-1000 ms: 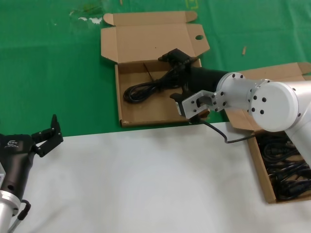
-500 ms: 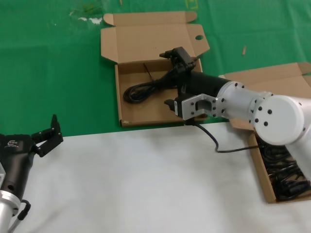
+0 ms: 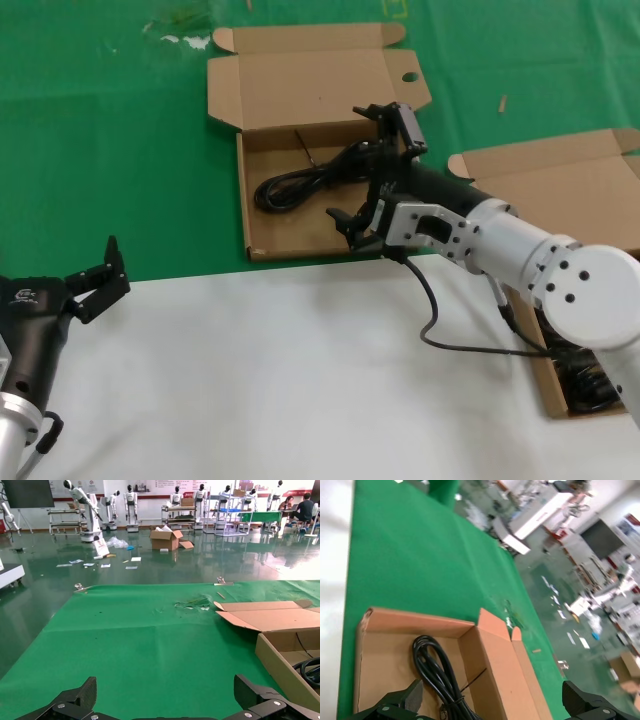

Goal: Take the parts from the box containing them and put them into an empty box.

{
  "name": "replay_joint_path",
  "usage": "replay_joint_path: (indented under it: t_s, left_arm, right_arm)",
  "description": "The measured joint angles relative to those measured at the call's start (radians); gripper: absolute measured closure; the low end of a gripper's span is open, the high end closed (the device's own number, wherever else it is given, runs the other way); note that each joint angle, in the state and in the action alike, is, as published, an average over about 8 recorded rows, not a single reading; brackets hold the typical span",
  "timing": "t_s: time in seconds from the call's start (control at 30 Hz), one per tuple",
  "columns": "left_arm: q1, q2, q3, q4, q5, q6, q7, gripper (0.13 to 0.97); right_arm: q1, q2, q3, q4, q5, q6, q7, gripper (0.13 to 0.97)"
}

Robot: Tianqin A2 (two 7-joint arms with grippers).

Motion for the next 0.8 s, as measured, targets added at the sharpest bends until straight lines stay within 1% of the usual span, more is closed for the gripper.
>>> replay_joint_path:
  t_s: [0.8]
  left_arm:
    - [0.000, 0.000, 0.000, 0.000, 0.000, 0.000, 0.000, 0.132]
  right_arm:
    - [-0.263, -0.018, 0.167, 0.138, 0.275, 0.202, 0.131, 0.129]
